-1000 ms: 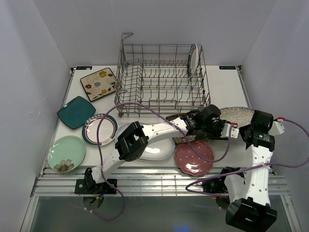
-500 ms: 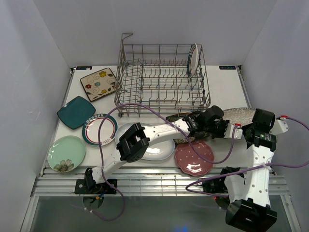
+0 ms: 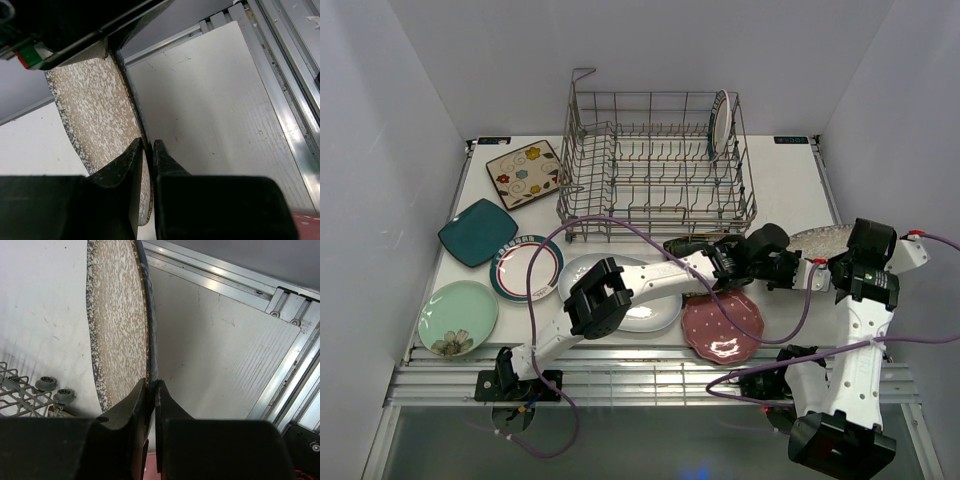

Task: Load the plates into the dish rack
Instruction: Pick up the plate from the corner of the board.

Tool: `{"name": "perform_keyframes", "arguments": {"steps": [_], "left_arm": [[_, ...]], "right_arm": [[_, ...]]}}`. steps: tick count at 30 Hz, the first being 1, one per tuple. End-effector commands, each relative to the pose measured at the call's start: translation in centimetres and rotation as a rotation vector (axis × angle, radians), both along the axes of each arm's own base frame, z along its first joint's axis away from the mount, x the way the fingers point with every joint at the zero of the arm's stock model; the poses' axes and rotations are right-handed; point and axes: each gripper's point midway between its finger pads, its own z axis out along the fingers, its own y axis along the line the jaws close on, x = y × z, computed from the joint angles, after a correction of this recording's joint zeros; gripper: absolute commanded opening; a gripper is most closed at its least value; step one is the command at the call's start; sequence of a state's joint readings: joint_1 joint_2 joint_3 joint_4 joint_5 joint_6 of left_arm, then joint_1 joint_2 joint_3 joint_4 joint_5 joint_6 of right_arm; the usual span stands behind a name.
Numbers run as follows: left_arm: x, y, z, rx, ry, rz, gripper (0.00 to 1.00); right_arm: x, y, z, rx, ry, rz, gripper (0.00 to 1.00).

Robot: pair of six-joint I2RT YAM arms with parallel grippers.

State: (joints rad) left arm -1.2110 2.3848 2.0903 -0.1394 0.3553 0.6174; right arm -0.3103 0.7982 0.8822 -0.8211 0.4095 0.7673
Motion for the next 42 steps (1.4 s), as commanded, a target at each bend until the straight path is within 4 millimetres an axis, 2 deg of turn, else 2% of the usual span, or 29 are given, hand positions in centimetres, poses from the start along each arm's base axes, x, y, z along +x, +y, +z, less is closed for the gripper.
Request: {"name": "perform_keyframes", "arguments": {"steps": [1,10,12,17,23,27,30,31,32,37,42], "left_arm": [[2.6,-0.5,3.4,-0.095,-0.078,0.090,0.00],[3.3,-0.4,5.4,-0.141,-0.116,0.139,0.00],[3.5,-0.4,6.8,-0.179,-0.138,0.144,0.00],[3.9,-0.1,8.2,-0.197,-0.172,0.168,0.00],[4.4,0.1,11.2,-0.261,-0.223,0.202,0.00],[4.5,0.2,13.2,-0.298,-0.248,0.214,0.00],[4.4,0.3,14.3,-0.315,-0.284,0.223,0.00],[4.3,0.4,15.2,-0.335,-0.302,0.226,0.00],[4.4,0.5,15.0,-0.332,-0.302,0.232,0.00],[3.9,0.8,18.1,-0.388,-0.350,0.248,0.00],[3.8,0.9,20.4,-0.433,-0.390,0.266,0.00]], "right_arm": [[2.4,-0.6,7.3,-0.106,-0.213,0.053,0.08],[2.3,-0.1,10.6,-0.141,-0.267,0.094,0.08],[2.7,0.2,11.3,-0.139,-0.285,0.124,0.08],[3.7,1.2,13.1,-0.127,-0.322,0.198,0.08],[3.4,1.7,16.3,-0.159,-0.386,0.223,0.08],[3.5,2.8,17.9,-0.164,-0.427,0.294,0.08],[3.4,3.8,19.7,-0.185,-0.498,0.354,0.08],[3.3,4.4,20.9,-0.202,-0.535,0.386,0.08],[3.3,4.5,21.0,-0.203,-0.542,0.392,0.08],[2.7,5.6,24.8,-0.257,-0.609,0.462,0.08],[2.9,7.4,27.0,-0.274,-0.660,0.577,0.08]]}}
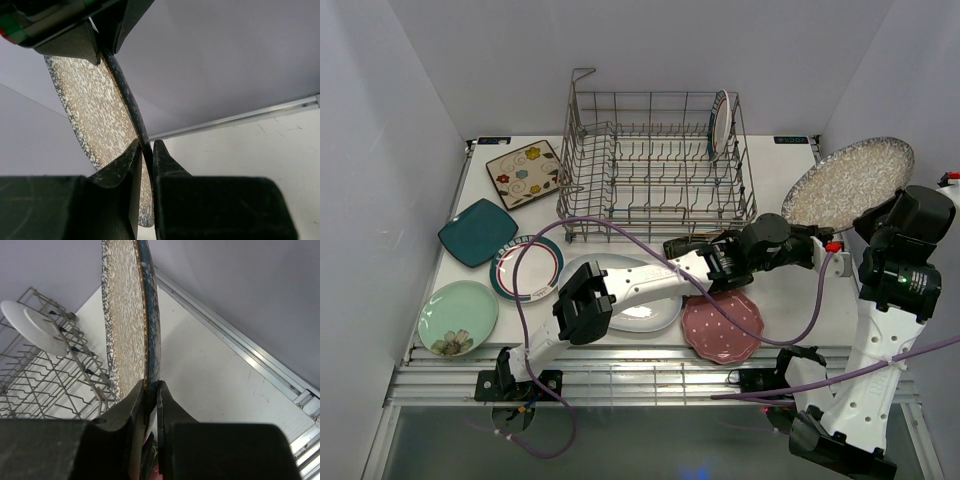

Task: Load the plates into the dish rack
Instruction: Pick up the plate from the corner of the board, then insert the plate into the dish rack.

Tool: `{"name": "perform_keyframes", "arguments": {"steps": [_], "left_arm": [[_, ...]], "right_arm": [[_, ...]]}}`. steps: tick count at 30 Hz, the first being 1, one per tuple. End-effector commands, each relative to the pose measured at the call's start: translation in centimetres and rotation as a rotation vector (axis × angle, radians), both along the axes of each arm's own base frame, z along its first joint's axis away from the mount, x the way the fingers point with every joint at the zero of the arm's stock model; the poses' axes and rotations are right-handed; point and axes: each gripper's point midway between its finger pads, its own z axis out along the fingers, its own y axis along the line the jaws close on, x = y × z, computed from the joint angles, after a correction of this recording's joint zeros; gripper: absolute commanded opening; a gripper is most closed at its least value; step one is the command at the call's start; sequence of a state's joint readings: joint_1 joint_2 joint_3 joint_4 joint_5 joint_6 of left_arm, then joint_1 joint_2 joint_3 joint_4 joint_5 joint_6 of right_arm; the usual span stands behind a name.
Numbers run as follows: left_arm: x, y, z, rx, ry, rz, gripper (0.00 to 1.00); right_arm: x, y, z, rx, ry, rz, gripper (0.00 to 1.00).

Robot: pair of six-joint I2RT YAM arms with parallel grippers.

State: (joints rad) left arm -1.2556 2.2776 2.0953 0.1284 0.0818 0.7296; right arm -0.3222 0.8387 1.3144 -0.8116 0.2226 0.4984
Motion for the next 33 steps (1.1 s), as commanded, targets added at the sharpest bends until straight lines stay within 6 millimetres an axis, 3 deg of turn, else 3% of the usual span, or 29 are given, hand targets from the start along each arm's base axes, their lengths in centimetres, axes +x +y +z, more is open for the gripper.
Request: {"name": "perform_keyframes", "arguments": {"steps": [1,8,14,33], "left_arm": [[1.2,1.5,6.6,-0.110,-0.109,0.065,0.00],[2.3,2.2,8.7,-0.171,-0.177,0.153,0.00],[3.3,3.1,10.2,-0.222,-0.196,0.226,0.00],[5.8,4.5,9.5,-0.271,-0.205,0.364,0.00]], "right_arm": [[-0.1,6.3,11.5,-0.065,-0.372,0.330,0.08],[-0.2,6.9,13.5,-0.092,-0.383,0.376,0.08],[0.4,7.6,13.9,-0.099,-0.386,0.433,0.08],[2.9,7.5,13.8,-0.079,-0.374,0.454,0.08]]}}
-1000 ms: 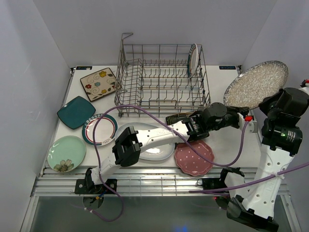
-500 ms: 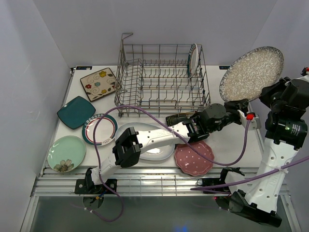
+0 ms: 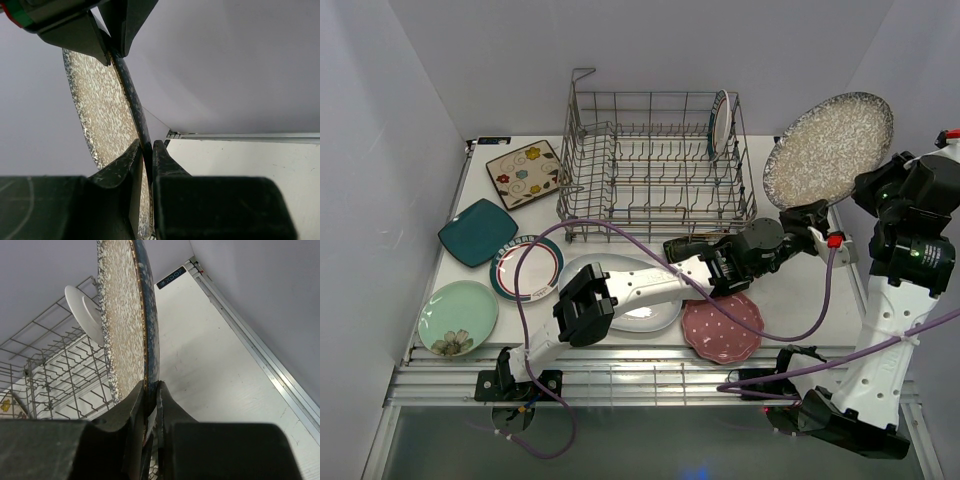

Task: Load the plates into the dish rack
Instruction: Insert the plate into the dish rack.

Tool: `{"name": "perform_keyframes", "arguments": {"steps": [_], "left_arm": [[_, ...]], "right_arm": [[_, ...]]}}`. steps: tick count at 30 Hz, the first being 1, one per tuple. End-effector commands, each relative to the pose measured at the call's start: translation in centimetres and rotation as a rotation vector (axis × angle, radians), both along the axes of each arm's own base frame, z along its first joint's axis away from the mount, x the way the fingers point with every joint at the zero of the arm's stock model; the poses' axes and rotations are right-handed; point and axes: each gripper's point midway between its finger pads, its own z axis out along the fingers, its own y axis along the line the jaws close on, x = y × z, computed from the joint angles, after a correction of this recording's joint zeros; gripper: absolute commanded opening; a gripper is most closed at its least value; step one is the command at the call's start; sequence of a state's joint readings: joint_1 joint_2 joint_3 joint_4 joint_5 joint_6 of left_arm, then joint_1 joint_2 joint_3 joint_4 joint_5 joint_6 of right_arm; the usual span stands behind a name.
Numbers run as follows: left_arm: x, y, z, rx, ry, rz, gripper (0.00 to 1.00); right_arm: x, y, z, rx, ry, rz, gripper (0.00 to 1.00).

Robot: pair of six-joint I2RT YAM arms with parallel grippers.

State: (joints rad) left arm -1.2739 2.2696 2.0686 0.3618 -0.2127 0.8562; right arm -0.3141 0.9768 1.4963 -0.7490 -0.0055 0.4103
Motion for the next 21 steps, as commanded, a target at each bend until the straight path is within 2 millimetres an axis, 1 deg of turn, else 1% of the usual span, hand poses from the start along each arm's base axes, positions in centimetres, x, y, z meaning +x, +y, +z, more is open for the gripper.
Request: {"name": "perform_keyframes", "arguments": {"steps": [1,4,6,7,8,9,10,11,12,13,14,15,16,17,18,19,21], "left_arm": [[2.7,2.3,4.2,-0.107,-0.052,0.081,0.00],[3.6,2.6,3.9,-0.113,-0.039,0.090,0.00],[4.0,2.7,3.6,-0.111,-0.032,0.096,0.00],[4.3,2.9,3.5,-0.111,-0.030,0.099,0.00],[4.4,3.0,3.6,-0.114,-0.027,0.099,0.00],[4.6,3.1,3.6,-0.117,-0.021,0.099,0.00],[4.9,3.3,3.5,-0.117,-0.017,0.102,0.00],[5.0,3.4,3.4,-0.118,-0.013,0.103,0.00],[5.3,3.6,3.5,-0.119,-0.011,0.106,0.00],[5.7,3.9,3.3,-0.121,0.000,0.112,0.00],[5.9,4.1,3.2,-0.122,0.006,0.114,0.00],[6.2,4.4,3.2,-0.123,0.012,0.118,0.00],[6.7,5.0,3.5,-0.134,0.021,0.127,0.00],[7.1,5.3,2.9,-0.128,0.032,0.133,0.00],[8.1,6.1,2.8,-0.132,0.039,0.149,0.00],[8.6,6.5,2.7,-0.145,0.060,0.154,0.00],[9.4,7.5,2.5,-0.152,0.082,0.165,0.00]], "right_arm": [[-1.1,4.8,8.4,-0.013,-0.275,0.210,0.08],[-0.4,4.8,7.9,-0.007,-0.263,0.208,0.08],[0.2,5.3,7.6,-0.003,-0.259,0.214,0.08],[0.7,6.7,7.3,0.002,-0.250,0.253,0.08],[1.3,6.4,7.1,-0.009,-0.239,0.205,0.08],[1.7,6.8,6.8,-0.018,-0.229,0.187,0.08],[2.5,8.0,6.5,-0.025,-0.211,0.206,0.08],[2.8,9.4,6.4,-0.037,-0.208,0.202,0.08],[3.1,10.0,6.5,-0.043,-0.211,0.196,0.08],[3.6,11.7,6.3,-0.050,-0.201,0.231,0.08],[4.0,11.6,6.4,-0.061,-0.199,0.201,0.08],[4.3,12.0,6.6,-0.063,-0.205,0.203,0.08],[5.0,13.1,6.2,-0.070,-0.193,0.222,0.08],[5.2,13.2,6.6,-0.076,-0.201,0.210,0.08],[5.4,13.4,6.8,-0.079,-0.204,0.207,0.08],[5.9,14.3,6.5,-0.085,-0.193,0.217,0.08],[6.3,14.3,6.9,-0.101,-0.198,0.192,0.08]]}}
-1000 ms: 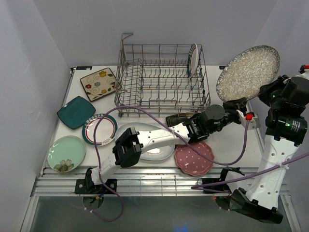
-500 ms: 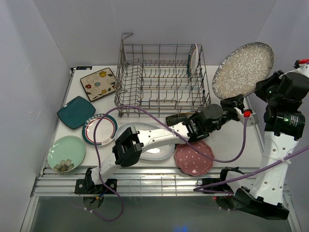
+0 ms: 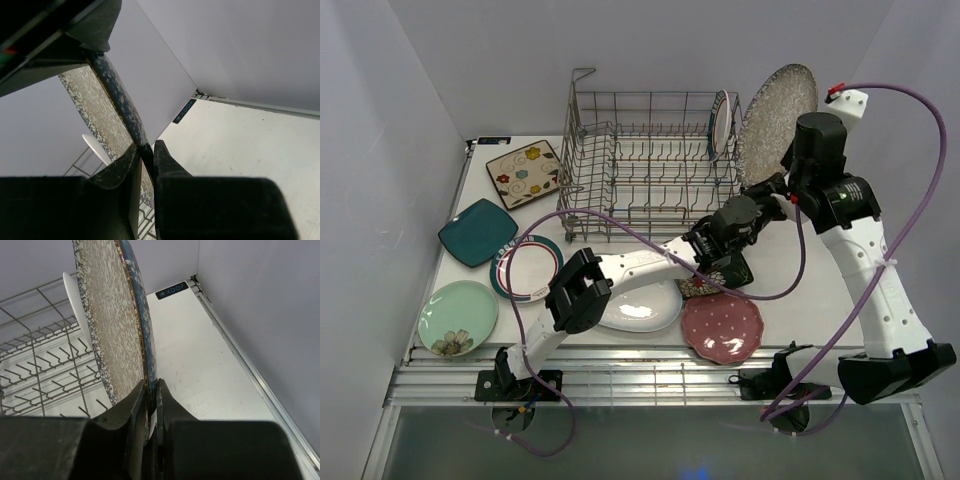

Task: Load the plates into the dish rack
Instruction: Insert the plate into the dish rack.

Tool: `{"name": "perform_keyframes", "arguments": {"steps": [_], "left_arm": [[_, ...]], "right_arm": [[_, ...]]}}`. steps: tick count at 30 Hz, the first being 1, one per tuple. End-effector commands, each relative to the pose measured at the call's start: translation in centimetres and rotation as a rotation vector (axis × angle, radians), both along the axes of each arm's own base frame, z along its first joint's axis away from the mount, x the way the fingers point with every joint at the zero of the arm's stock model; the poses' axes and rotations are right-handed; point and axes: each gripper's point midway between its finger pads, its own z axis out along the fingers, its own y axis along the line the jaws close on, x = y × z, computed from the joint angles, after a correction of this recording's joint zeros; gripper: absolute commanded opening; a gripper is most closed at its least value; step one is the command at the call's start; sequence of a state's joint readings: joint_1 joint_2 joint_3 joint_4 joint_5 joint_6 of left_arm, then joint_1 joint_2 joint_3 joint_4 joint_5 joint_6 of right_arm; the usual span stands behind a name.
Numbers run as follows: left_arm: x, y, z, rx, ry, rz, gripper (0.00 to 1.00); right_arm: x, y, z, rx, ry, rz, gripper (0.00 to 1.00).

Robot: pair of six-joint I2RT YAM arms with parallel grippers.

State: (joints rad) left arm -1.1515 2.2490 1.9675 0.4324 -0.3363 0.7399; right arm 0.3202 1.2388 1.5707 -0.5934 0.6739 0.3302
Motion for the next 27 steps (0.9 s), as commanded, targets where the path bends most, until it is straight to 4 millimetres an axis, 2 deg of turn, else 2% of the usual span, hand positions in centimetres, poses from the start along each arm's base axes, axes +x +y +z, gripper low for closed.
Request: {"name": "perform_keyframes", "arguments": {"steps": [1,6,8,16,21,27], "left_arm": [[1.7,2.8,4.8,-0.086,-0.039,-0.035,0.00],[3.4,4.9,4.7,-0.141,0.027,-0.029,0.00],[3.9,5.4,4.5,-0.154,0.046,-0.023,0.00],[4.5,5.3,1.7,-0.194,0.154,-0.024,0.00],[4.7,5.0,0.3,-0.201,0.200,-0.019,0.00],[5.0,4.6,-0.9,-0.216,0.265,-0.016,0.00]], "right_arm": [[-1.3,6.5,7.5,0.165,-0.216,0.219,0.08],[0.3,7.7,7.7,0.122,-0.210,0.208,0.08],[1.2,8.3,7.1,0.102,-0.189,0.206,0.08],[3.1,9.4,5.9,0.021,-0.177,0.239,0.08],[3.3,9.3,5.5,-0.022,-0.180,0.244,0.08],[3.7,10.1,4.8,-0.066,-0.168,0.300,0.08]]}}
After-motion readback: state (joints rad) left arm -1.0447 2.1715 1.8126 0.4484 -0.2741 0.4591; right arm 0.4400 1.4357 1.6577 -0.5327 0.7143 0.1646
